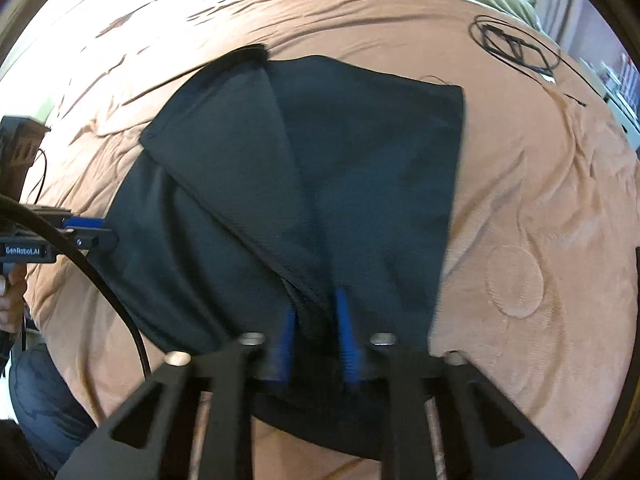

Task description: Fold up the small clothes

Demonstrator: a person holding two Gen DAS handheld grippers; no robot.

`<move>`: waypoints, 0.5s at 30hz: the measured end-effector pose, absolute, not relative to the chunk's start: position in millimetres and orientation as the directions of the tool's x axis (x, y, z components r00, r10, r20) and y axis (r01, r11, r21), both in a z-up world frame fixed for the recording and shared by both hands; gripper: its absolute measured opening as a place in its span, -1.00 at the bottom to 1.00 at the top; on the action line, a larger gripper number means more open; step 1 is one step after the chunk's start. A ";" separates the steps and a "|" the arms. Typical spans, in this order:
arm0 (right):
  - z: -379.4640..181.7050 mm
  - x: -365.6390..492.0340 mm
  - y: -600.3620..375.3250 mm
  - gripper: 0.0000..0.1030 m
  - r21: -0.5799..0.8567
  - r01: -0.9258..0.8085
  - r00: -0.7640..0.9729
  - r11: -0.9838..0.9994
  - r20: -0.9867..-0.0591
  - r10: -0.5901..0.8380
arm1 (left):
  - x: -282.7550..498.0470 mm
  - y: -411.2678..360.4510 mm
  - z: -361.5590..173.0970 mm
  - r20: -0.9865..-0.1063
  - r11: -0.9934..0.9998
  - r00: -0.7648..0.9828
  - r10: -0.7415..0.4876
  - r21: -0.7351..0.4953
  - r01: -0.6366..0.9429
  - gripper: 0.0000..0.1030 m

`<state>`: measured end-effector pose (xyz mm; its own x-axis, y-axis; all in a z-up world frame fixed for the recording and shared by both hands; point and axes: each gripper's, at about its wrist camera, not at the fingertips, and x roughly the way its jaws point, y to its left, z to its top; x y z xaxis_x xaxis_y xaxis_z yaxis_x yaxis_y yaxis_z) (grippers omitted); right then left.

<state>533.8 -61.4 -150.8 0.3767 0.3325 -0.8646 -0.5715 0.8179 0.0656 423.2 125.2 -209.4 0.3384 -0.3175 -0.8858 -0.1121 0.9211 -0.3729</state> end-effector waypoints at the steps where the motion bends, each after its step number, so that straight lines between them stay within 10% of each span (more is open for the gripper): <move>1: -147.1 534.0 -66.4 -0.91 0.095 -0.561 0.378 0.822 -0.854 0.357 | 423.4 125.1 -209.0 -0.886 0.922 0.338 -0.317 -0.372 -0.110 -0.57; 15: -130.9 523.9 -102.5 -0.93 0.156 -0.475 0.382 0.866 -0.850 0.363 | 427.3 118.8 -197.4 -0.886 0.925 0.334 -0.322 -0.369 -0.089 -0.70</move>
<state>523.9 -102.5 -130.9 0.3825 0.3626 -0.8498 -0.4751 0.8660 0.1557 427.3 118.8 -197.4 0.3340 -0.3216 -0.8860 -0.0886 0.9251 -0.3692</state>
